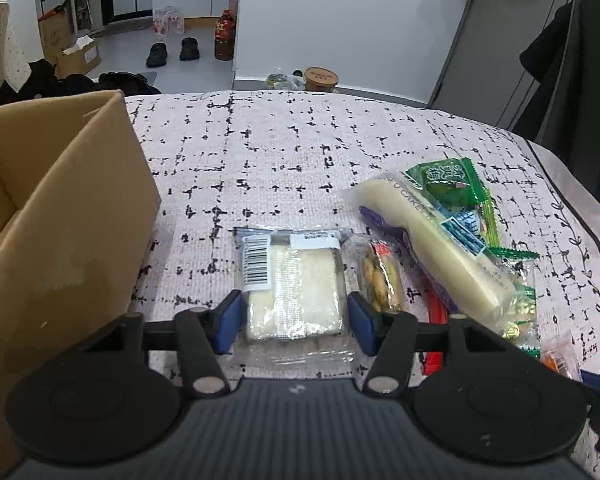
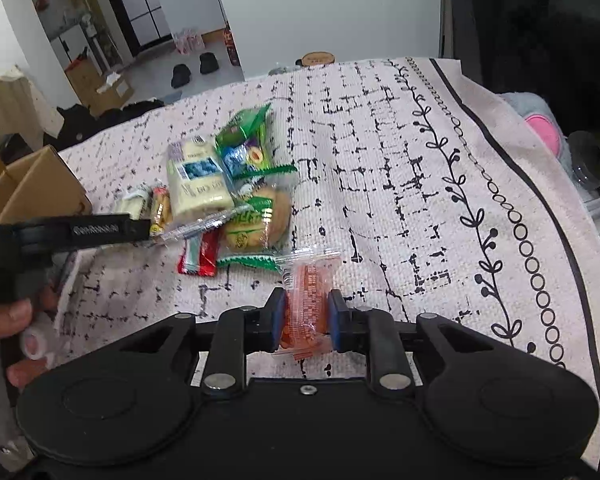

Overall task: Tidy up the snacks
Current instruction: 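Close the left tool on the white rectangular packet while the right tool holds the sausage packet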

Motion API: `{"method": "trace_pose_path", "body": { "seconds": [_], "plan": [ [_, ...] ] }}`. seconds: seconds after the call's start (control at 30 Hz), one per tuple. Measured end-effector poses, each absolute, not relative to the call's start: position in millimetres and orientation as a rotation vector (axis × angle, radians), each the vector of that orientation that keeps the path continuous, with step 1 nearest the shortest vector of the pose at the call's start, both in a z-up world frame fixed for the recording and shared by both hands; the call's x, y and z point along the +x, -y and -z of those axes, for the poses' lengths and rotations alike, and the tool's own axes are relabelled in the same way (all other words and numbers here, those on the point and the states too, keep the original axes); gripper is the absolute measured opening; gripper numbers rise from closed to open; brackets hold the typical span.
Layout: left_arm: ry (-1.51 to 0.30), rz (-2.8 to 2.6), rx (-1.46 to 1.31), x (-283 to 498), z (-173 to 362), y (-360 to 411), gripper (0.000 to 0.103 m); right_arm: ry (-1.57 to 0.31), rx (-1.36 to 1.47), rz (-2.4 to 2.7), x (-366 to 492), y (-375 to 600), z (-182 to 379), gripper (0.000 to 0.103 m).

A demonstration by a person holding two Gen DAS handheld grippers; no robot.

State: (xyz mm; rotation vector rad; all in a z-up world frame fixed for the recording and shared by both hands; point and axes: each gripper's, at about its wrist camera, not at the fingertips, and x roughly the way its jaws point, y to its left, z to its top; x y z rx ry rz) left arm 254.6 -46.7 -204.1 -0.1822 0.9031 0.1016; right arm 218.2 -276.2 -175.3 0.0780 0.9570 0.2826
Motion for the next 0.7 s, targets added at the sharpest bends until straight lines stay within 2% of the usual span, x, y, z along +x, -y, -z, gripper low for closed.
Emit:
{"method": "trace_pose_path", "body": {
  "seconds": [0.03,0.17,0.7],
  "plan": [
    [-0.906,-0.103,-0.181,254.4,203.3,45.9,0.048,-0.958,0.071,-0.283,218.2,275.7,175.5,0.022],
    [-0.919,-0.092,-0.174,250.5,200.0,44.9,0.046,-0.954,0.058,-0.283,216.8,274.2,174.5,0.021],
    [-0.876,-0.075,-0.214,217.1,161.9,34.0,0.045,-0.893,0.144,-0.33,213.9,262.1,148.0,0.018]
  ]
}}
